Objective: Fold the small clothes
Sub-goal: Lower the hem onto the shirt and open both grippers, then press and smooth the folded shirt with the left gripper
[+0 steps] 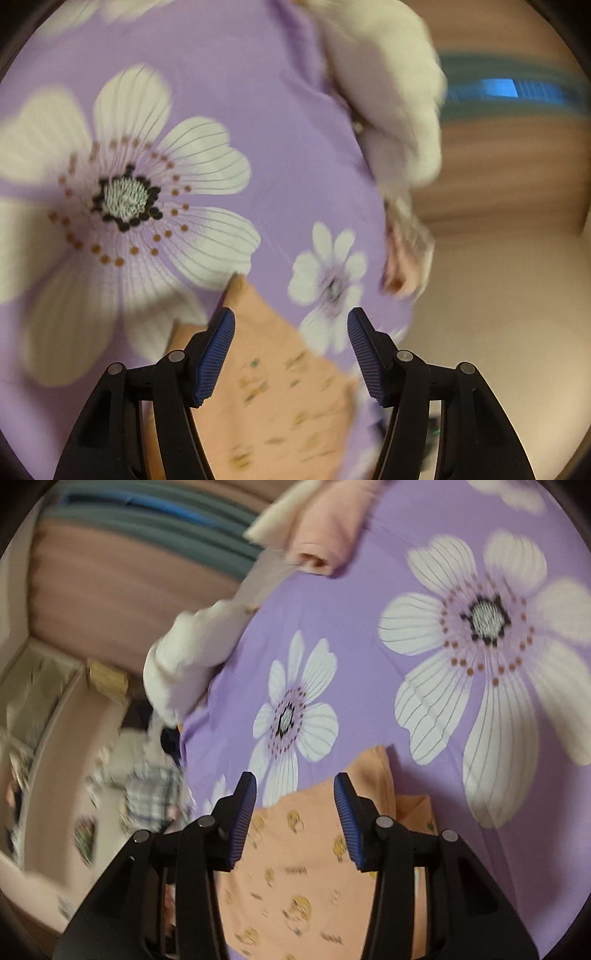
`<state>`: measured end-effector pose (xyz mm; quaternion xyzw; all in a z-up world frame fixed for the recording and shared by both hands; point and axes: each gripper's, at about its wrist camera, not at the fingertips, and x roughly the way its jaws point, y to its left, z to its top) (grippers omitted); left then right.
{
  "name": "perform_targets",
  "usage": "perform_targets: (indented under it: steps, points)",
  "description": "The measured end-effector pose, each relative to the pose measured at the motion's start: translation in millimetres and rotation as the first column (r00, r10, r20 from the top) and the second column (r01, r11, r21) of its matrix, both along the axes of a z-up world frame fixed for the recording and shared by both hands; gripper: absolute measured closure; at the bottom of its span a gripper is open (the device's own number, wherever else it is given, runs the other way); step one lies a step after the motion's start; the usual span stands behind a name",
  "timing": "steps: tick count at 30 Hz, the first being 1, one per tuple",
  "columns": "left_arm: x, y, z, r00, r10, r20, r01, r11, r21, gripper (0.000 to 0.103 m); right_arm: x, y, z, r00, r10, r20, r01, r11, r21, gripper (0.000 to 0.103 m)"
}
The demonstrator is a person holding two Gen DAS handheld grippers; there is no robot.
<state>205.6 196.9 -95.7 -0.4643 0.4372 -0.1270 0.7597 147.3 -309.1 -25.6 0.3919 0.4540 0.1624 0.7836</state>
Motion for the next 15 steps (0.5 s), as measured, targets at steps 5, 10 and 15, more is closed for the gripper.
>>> perform_targets:
  steps: [5, 10, 15]
  points:
    - [-35, -41, 22, 0.975, -0.209, 0.07, 0.183, 0.945, 0.27, 0.041, -36, 28, 15, 0.992, 0.119, 0.047, -0.105, 0.968, -0.23, 0.071]
    - [-73, -82, 13, 0.925, -0.377, 0.05, 0.317, 0.836, 0.448, 0.042, -68, 48, 8, 0.976, 0.213, 0.041, -0.189, 0.93, -0.315, 0.079]
    - [-111, -112, -7, 0.874, -0.486, -0.016, 0.409, 0.716, 0.567, 0.05, -99, 75, -1, 0.95, 0.313, -0.02, -0.287, 0.842, -0.457, 0.083]
